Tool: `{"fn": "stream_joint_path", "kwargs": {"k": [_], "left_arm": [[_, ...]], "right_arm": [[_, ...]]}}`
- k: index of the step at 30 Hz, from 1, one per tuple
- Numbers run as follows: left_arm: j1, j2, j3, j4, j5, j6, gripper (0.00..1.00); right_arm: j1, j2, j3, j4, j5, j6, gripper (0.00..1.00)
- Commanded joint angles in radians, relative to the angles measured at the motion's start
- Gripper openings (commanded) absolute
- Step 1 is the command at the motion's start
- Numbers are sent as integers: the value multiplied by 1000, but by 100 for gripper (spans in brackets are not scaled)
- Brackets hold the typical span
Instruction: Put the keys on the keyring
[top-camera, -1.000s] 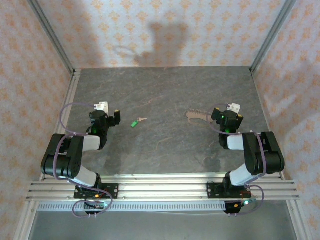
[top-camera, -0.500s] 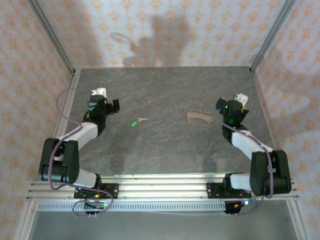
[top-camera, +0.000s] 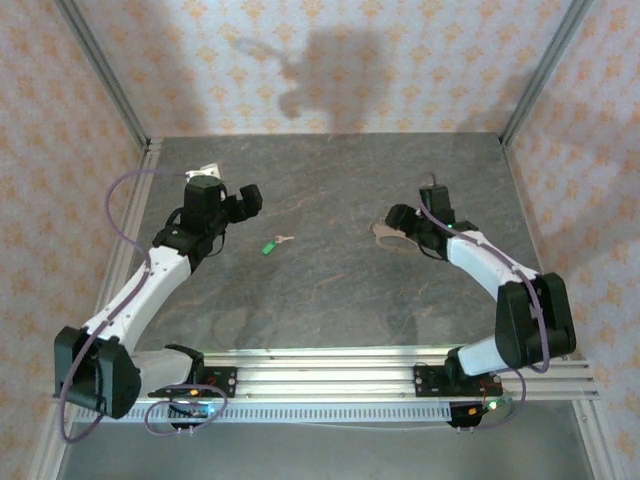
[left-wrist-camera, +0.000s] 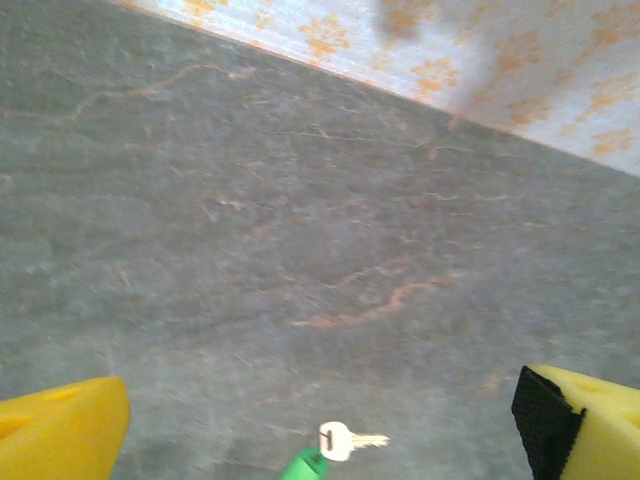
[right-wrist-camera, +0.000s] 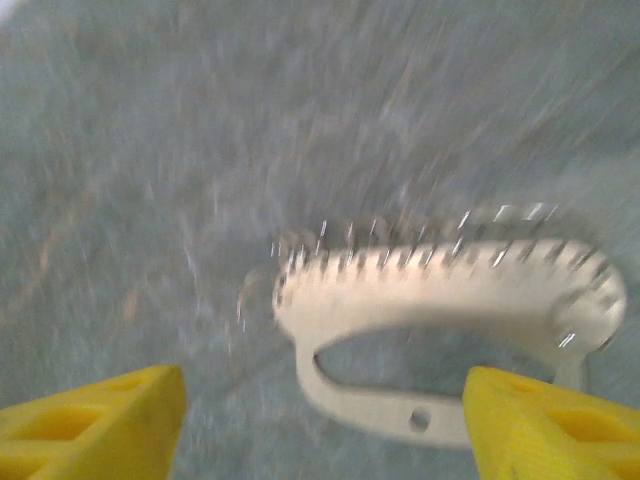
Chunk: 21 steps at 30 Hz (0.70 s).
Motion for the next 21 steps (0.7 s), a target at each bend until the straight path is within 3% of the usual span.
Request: {"fn": "stream_joint_path", "kwargs": {"k": [1, 4, 8, 21], "left_arm": [[-83, -60, -7, -58, -26, -134, 100], [-171, -72, 13, -79, -95, -119, 100], [-235, -46, 39, -97, -108, -101, 100], [-306, 40, 22, -32, -97, -82, 100]], "right_arm": [[53, 59, 54, -92, -31, 19, 69], [76, 118, 79, -94, -18, 15, 67], [84, 180, 104, -80, -8, 15, 64], [100, 351, 216, -92, 3, 1, 63]]}}
